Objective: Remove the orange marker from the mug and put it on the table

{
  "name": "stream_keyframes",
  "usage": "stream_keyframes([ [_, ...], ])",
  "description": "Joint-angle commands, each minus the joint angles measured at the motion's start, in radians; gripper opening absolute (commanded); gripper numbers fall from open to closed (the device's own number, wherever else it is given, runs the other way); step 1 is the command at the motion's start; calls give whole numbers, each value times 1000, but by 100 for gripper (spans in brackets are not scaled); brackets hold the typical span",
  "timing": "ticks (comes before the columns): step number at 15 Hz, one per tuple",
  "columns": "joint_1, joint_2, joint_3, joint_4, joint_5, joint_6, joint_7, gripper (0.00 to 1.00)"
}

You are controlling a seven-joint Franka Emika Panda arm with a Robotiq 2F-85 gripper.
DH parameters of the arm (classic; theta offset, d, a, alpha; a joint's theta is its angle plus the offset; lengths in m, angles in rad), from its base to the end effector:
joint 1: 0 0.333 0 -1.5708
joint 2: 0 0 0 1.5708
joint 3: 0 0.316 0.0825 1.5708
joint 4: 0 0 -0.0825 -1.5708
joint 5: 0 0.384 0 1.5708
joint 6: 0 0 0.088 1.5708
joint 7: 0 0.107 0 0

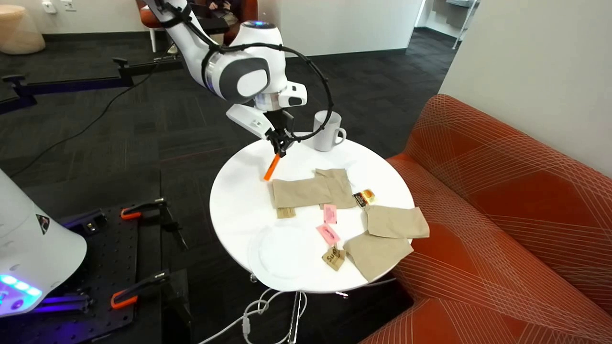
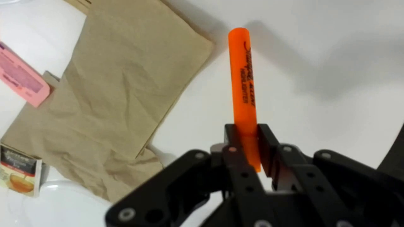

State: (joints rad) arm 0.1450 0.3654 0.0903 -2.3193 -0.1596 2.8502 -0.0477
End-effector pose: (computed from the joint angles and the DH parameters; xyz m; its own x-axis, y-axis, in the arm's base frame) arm 0.5204 0.1346 0.2002 0.8979 0.4088 0.1635 0.4069 -0.9123 0.0463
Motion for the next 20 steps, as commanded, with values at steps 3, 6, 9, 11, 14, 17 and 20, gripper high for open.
stream_keyframes([
  [3, 40, 97, -41, 106, -8, -29, 65, 5],
  [6, 64, 127, -66, 151, -14, -80, 102, 5],
  [9, 77, 158, -71, 208, -11, -161, 125, 5],
  [11, 77, 179, -66, 244, -7, -202, 130, 5],
  [14, 84, 200, -68, 284, -14, -245, 135, 46],
  [17, 107, 214, -92, 299, -37, -236, 158, 68],
  [20, 148, 178, -133, 280, -90, -214, 214, 89],
])
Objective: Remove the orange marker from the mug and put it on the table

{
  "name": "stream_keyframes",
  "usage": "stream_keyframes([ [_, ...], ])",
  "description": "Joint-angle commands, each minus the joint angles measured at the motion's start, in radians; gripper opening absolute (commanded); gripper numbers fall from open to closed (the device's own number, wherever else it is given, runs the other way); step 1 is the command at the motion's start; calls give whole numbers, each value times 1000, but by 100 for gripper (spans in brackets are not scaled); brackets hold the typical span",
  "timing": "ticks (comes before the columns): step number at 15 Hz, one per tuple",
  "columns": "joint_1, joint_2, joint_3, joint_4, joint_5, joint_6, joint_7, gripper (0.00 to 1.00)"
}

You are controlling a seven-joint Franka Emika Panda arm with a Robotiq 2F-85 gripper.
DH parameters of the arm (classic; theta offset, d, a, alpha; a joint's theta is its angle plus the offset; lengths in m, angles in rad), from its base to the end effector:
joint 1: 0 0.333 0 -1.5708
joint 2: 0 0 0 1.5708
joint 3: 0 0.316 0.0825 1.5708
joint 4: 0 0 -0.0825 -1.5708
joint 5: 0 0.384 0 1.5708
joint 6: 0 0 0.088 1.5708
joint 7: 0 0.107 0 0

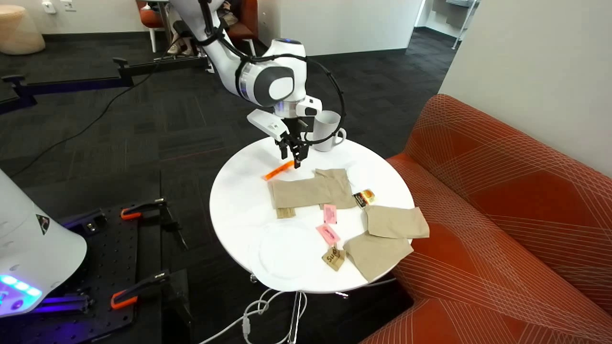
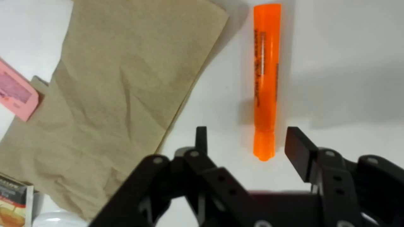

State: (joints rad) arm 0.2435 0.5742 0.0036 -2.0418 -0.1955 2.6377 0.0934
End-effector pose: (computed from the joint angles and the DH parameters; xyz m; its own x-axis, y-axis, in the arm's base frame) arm 0.5755 0.1503 0.1574 0.9476 0.3187 0.0225 0.3154 -0.9443 0.0938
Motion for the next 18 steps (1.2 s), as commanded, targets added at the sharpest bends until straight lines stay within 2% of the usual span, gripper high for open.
stream_keyframes([
  [1, 56, -53, -53, -5, -67, 1, 86, 96],
  [3, 48, -101, -40, -25, -61, -5, 84, 100],
  [5, 16, -163, 2, -52, -23, -9, 38, 100],
  [11, -20, -318, 57, -115, 12, -19, 4, 100],
  [15, -35, -369, 77, -145, 21, -21, -6, 100],
  [16, -22, -319, 65, -105, -10, -3, 35, 100],
  [18, -27, -335, 70, -118, -5, -3, 28, 100],
])
